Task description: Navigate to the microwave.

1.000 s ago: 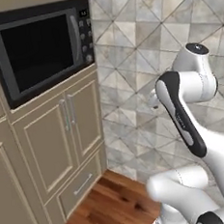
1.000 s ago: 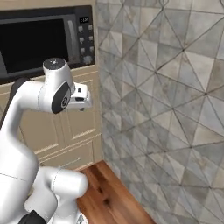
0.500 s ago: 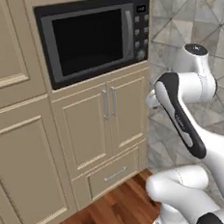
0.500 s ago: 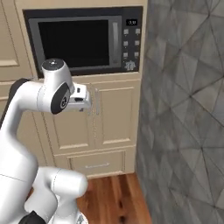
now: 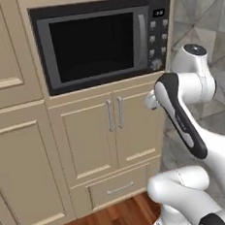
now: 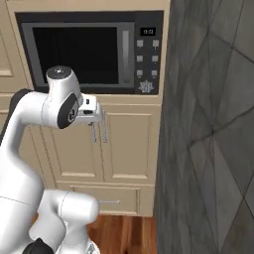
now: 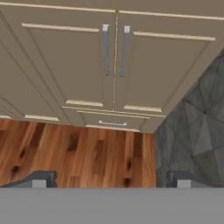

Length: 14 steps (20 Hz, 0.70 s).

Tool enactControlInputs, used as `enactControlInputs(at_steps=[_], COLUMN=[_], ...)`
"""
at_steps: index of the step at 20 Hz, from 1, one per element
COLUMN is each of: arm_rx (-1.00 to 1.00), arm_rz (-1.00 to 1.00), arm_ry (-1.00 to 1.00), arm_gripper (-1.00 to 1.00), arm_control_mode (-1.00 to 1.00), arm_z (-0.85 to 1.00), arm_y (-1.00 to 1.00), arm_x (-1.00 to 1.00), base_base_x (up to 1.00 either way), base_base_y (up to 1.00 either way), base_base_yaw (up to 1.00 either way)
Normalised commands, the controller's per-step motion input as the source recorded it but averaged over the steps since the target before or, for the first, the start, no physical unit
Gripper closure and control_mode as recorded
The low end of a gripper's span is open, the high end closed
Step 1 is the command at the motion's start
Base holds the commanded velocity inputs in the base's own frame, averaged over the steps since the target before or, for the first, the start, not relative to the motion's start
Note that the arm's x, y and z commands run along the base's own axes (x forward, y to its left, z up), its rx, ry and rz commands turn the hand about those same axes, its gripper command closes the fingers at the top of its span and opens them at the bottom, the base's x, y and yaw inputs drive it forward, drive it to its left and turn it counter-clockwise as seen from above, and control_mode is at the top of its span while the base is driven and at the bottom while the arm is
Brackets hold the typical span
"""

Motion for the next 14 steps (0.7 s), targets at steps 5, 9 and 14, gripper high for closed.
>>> enactControlInputs(at_steps=[5,9,14], arm_rx=[0.00,0.00,0.00], arm_rz=[0.00,0.00,0.00], arm_ry=[0.00,0.00,0.00], arm_gripper=[-1.00,-1.00,-1.00], arm_control_mode=[1.00,1.00,1.00], arm_z=[0.00,0.00,0.00], arm_y=[0.00,0.00,0.00], arm_x=[0.00,0.00,0.00], base_base_x=[0.54,0.56,0.65], base_base_y=[-0.03,0.00,0.00], base_base_yaw=[0.30,0.22,0.12])
